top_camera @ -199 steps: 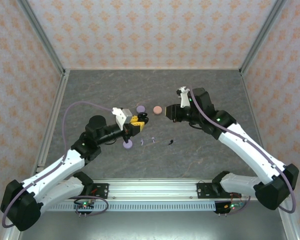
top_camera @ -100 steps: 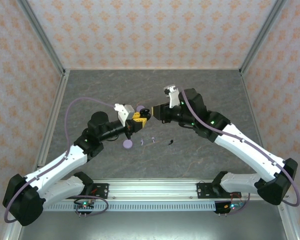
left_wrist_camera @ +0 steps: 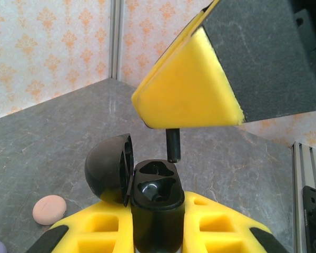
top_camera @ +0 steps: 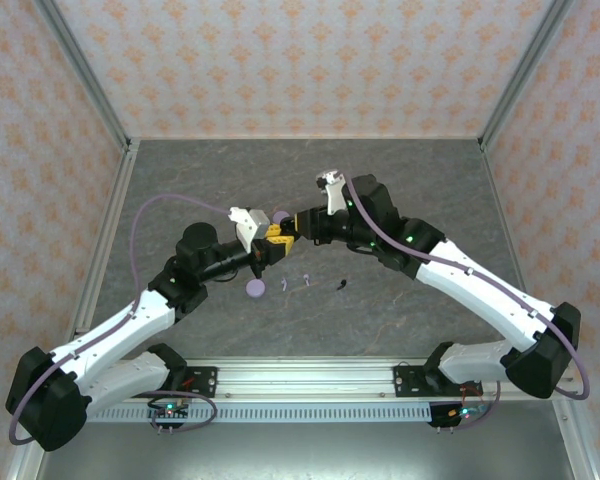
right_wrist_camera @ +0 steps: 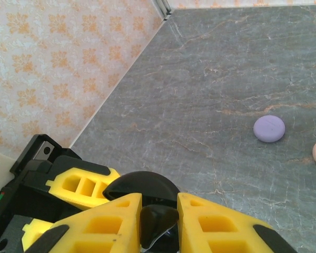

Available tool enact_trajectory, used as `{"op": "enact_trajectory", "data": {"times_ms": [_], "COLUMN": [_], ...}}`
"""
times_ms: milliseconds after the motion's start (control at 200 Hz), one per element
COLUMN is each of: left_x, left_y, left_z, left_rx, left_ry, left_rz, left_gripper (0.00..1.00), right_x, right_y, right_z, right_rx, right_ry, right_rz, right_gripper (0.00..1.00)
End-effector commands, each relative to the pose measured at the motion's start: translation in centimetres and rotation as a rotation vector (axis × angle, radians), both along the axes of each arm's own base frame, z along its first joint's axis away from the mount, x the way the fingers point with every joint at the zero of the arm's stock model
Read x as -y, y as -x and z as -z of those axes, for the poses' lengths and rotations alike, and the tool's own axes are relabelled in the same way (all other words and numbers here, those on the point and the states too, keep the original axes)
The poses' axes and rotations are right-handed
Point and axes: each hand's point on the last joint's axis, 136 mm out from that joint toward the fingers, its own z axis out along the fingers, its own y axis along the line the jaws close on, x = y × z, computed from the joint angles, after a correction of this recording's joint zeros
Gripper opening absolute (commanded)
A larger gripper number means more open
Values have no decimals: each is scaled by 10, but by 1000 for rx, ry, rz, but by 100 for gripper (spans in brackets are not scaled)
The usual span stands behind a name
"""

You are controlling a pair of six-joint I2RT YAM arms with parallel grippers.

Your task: Insert the wireless bluetooth earbuds into the charging case

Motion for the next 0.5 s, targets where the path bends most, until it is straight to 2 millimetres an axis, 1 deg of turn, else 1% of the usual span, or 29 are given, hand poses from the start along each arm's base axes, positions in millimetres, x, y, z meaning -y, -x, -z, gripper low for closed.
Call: {"op": "enact_trajectory", "data": {"times_ms": [0, 235, 390, 495], "left_x": [6, 5, 5, 5], "left_y": [2, 2, 2, 1], "left_z": [-25, -26, -26, -27], "left_rx": [69, 70, 70, 73], "left_ry": [35, 36, 35, 33], "left_rz": [24, 23, 21, 17], "left_gripper": [0, 0, 0, 0], "right_x": [-4, -6, -9, -10], "right_y": [-4, -5, -3, 2], "right_z": [-17, 2, 6, 10], "right_rx": [39, 4, -4, -24], "right_ry": [-29, 24, 45, 56], "right_rz": [9, 4, -8, -34], "right_gripper": [23, 23, 23, 23]}}
